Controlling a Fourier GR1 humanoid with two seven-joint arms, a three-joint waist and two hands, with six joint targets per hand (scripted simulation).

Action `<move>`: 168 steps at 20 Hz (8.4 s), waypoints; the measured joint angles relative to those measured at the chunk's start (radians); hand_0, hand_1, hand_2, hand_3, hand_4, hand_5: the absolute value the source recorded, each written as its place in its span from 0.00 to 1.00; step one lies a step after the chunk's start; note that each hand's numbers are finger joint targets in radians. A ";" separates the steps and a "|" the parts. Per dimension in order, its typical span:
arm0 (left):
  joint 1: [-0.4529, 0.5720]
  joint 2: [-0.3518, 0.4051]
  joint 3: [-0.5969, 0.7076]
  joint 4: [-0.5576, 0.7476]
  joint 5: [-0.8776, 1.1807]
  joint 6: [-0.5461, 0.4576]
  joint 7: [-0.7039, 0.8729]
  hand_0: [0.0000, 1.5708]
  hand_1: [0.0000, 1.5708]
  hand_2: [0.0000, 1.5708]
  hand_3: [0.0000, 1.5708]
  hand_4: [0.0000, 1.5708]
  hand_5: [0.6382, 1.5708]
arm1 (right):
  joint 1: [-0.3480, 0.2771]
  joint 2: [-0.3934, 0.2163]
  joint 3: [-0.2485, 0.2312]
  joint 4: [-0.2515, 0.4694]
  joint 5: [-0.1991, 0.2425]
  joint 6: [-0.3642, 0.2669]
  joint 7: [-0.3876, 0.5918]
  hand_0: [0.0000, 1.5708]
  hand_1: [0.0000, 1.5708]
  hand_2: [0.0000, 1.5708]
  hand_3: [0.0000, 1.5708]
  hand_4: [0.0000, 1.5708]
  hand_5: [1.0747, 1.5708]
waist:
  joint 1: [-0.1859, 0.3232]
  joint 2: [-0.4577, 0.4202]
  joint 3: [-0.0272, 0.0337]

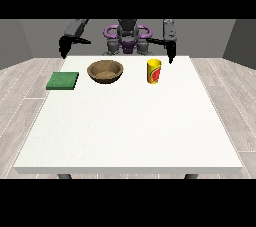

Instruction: Pick the cup and pour the ball into the bowl, then pick the bowl and place it on the pad

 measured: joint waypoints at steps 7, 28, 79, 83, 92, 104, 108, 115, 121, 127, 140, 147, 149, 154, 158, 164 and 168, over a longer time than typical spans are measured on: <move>-0.090 -0.022 0.047 0.211 -0.011 0.041 -0.163 0.00 0.00 0.00 0.00 0.00 0.68 | -0.035 -0.034 -0.028 0.077 -0.015 0.050 -0.070 0.00 0.00 0.00 0.00 0.00 0.98 | -0.030 0.052 -0.0002; -0.251 0.015 0.102 0.547 -0.191 0.432 -0.381 0.86 0.86 1.00 1.00 0.58 0.94 | -0.111 -0.171 -0.111 0.198 -0.089 0.196 -0.132 0.00 0.00 0.00 0.00 0.00 0.97 | -0.127 0.135 0.0051; -0.520 -0.100 -0.822 0.375 -1.388 0.234 0.849 0.00 0.00 1.00 1.00 0.79 0.81 | -0.276 -0.250 -0.141 0.680 -0.020 0.166 -0.166 0.00 0.00 0.00 0.10 0.00 0.89 | 0.016 -0.099 0.0007; -0.575 -0.097 -0.849 0.375 -1.435 0.122 0.819 0.49 0.49 1.00 1.00 0.76 0.83 | -0.260 -0.232 -0.133 0.694 -0.012 0.157 -0.178 0.00 0.00 0.00 0.15 0.00 0.90 | 0.018 -0.122 0.0007; -0.714 -0.091 -0.843 0.352 -1.533 -0.068 0.742 0.96 0.96 1.00 1.00 0.77 0.88 | -0.273 -0.246 -0.137 0.718 -0.018 0.159 -0.161 0.00 0.00 0.00 0.18 0.00 0.89 | 0.029 -0.144 0.0007; -0.581 -0.043 -0.575 0.199 -1.357 0.119 0.695 0.18 0.18 1.00 1.00 0.64 1.00 | -0.229 -0.221 -0.151 0.741 -0.048 0.158 -0.115 0.00 0.00 0.00 0.00 0.31 0.98 | 0.144 -0.143 -0.0028; -0.500 0.001 -0.420 0.153 -1.164 0.188 0.614 0.81 0.81 1.00 1.00 0.62 0.98 | -0.223 -0.216 -0.160 0.727 -0.058 0.137 -0.108 0.00 0.00 0.00 0.00 0.19 0.98 | 0.179 -0.126 -0.0040; -0.415 -0.036 -0.195 0.110 -0.779 0.223 0.430 0.50 0.50 0.45 0.06 0.55 0.96 | -0.235 -0.164 -0.152 0.687 -0.066 0.116 -0.123 0.00 0.00 0.00 0.00 0.24 1.00 | 0.178 -0.011 -0.0047; -0.369 -0.084 -0.062 0.138 -0.491 0.232 0.254 0.00 0.00 0.00 0.00 0.00 0.96 | -0.273 -0.088 -0.111 0.626 -0.063 0.093 -0.098 0.00 0.00 0.00 0.00 0.21 0.98 | 0.122 0.067 -0.0045; -0.326 -0.084 0.026 0.233 -0.353 0.188 0.145 0.00 0.00 0.00 0.00 0.00 0.95 | -0.241 -0.010 -0.035 0.574 -0.023 0.058 -0.058 0.00 0.00 0.00 0.00 0.00 0.95 | 0.048 0.026 -0.0016; -0.317 -0.081 -0.007 0.193 -0.300 0.127 0.158 0.00 0.00 0.00 0.00 0.00 0.98 | -0.193 0.014 -0.036 0.667 -0.024 0.079 -0.168 0.00 0.00 0.00 0.00 0.09 0.92 | 0.094 0.002 -0.0183; -0.342 -0.077 -0.029 0.144 -0.297 0.095 0.189 0.00 0.00 0.00 0.00 0.00 0.99 | -0.146 0.015 -0.055 0.638 -0.027 0.058 -0.213 0.00 0.00 0.00 0.00 0.15 0.92 | 0.137 0.016 -0.0422; -0.343 -0.072 -0.030 0.143 -0.297 0.089 0.183 0.00 0.00 0.00 0.00 0.00 0.99 | -0.143 0.020 -0.061 0.625 -0.030 0.038 -0.200 0.00 0.00 0.00 0.00 0.15 0.92 | 0.142 0.018 -0.0446; -0.326 -0.054 -0.017 0.165 -0.278 0.059 0.181 0.00 0.00 0.00 0.00 0.00 0.99 | -0.208 0.083 -0.063 0.629 -0.060 -0.016 -0.094 0.00 0.00 0.00 0.00 0.24 0.96 | 0.157 -0.007 -0.0156; -0.311 -0.050 -0.009 0.160 -0.268 0.058 0.192 0.00 0.00 0.00 0.00 0.00 0.99 | -0.244 0.122 -0.049 0.657 -0.060 -0.051 -0.076 0.00 0.00 0.00 0.00 0.23 0.95 | 0.147 -0.015 -0.0054; -0.295 -0.041 -0.013 0.131 -0.258 0.040 0.193 0.00 0.00 0.00 0.00 0.00 1.00 | -0.225 0.102 -0.031 0.686 -0.007 -0.143 -0.105 1.00 1.00 1.00 1.00 0.67 0.96 | 0.172 -0.023 -0.0217; -0.302 -0.026 0.000 0.129 -0.245 0.025 0.183 0.00 0.00 0.00 0.00 0.00 1.00 | -0.231 0.078 -0.015 0.686 0.030 -0.213 -0.064 1.00 1.00 1.00 1.00 0.65 0.96 | 0.180 -0.020 -0.0274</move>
